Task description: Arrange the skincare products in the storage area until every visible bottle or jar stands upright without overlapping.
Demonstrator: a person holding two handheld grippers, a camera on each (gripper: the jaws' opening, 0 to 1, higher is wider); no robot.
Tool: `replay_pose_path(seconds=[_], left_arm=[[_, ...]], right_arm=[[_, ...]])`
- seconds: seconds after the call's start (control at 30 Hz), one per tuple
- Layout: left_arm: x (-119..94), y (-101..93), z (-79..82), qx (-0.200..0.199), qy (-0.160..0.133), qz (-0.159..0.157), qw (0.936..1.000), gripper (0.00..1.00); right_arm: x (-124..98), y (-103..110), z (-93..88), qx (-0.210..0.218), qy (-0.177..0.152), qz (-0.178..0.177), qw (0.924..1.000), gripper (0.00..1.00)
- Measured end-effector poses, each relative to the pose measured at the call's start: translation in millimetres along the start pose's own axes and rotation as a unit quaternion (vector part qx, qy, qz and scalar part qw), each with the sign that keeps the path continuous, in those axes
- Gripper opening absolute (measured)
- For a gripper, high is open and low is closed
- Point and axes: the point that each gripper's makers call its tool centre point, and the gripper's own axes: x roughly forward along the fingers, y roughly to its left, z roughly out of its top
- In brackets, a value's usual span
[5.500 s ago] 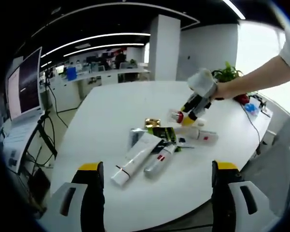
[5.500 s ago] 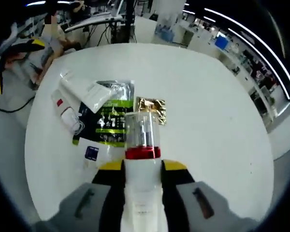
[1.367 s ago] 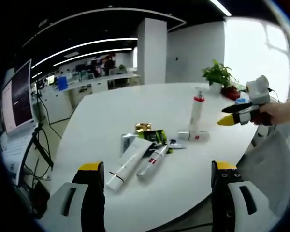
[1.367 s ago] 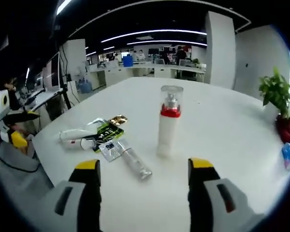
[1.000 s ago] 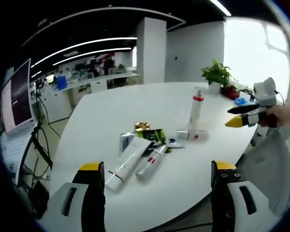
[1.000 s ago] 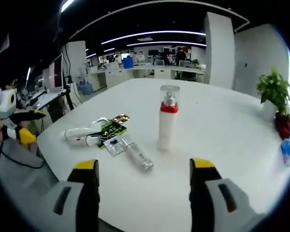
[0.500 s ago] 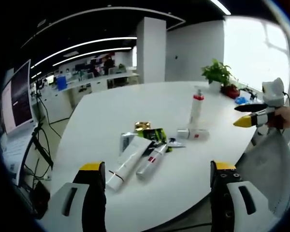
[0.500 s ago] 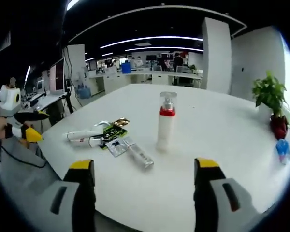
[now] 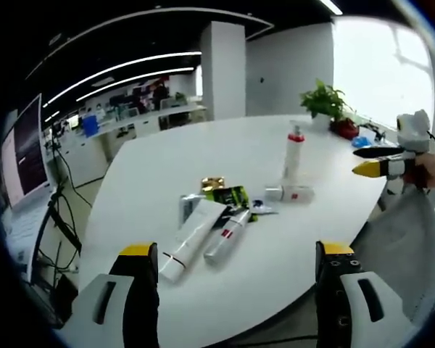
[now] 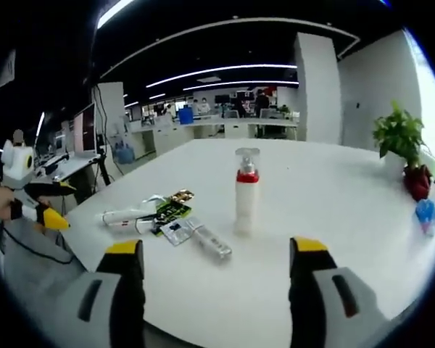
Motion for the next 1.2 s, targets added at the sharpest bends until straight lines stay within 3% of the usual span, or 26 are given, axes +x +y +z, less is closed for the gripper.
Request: replay_pose_path(seconds=[0.27,0.57,0.67,1.0,1.1,1.2], left_arm=[[0,-0.6,-1.2,0.005,0.006,0.003,1.0,0.88],[5,2.5,-3.5,0.008,0.027,0.004,0.9996,0.87],[11,5.7,-4.2,-0.01,0.033,0.003,0.9994,0.87],[27,20.9,4.7,0.031,0.06,0.009,0.9977,0.86],[36,27.6,8.0,0.053,0.073,0.007,0.9959,0.83],[47,33.0,15.9,0.095,0.088,-0.014,0.9915,0.78]], right_arm=[[0,9,-1.7,-0.031,0.005,0.014,0.9994,0.81],[0,9,2.9,-0.018,-0.008,0.021,0.9996,0.8],[0,9,3.7,-0.011,-0.011,0.024,0.9996,0.8],[0,10,5.4,0.003,-0.016,0.031,0.9994,0.77],[0,11,5.4,0.005,-0.016,0.033,0.9993,0.76],[2,12,4.3,0.003,-0.012,0.037,0.9992,0.76]])
